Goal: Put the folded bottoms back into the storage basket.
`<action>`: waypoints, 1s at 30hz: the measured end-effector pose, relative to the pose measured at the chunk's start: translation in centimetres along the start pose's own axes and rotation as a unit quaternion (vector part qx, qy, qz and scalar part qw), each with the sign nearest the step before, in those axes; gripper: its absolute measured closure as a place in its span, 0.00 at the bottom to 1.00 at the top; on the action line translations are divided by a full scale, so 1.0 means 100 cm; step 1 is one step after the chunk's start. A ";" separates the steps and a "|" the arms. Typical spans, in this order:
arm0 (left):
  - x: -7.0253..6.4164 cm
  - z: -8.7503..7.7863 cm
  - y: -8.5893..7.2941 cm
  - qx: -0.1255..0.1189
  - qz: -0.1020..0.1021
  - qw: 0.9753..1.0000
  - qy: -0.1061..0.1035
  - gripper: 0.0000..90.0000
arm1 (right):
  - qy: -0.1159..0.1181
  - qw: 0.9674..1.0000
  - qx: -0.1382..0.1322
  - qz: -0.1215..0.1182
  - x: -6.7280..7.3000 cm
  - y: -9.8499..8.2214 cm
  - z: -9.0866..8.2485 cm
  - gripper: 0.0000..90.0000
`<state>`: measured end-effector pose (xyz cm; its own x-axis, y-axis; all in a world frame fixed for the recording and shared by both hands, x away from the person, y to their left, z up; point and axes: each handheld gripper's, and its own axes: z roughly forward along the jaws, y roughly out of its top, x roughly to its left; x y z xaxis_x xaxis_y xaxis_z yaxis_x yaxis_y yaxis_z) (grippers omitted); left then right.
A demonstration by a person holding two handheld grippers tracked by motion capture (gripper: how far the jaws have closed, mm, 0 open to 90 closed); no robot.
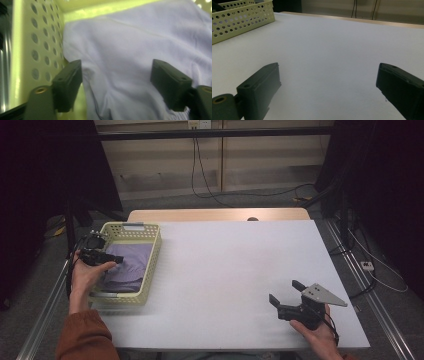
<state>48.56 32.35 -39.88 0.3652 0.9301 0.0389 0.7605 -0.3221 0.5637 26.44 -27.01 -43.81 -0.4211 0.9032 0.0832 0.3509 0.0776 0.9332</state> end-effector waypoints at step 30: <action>0.015 -0.042 -0.009 -0.240 -0.046 0.969 -0.024 0.05 | 0.000 1.000 0.001 0.007 -0.003 0.000 0.002 0.06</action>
<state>46.19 34.74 -36.89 0.3417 0.9378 -0.0620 0.4582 -0.1086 0.8822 26.79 -27.20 -43.92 -0.4150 0.9046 0.0968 0.3580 0.0646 0.9315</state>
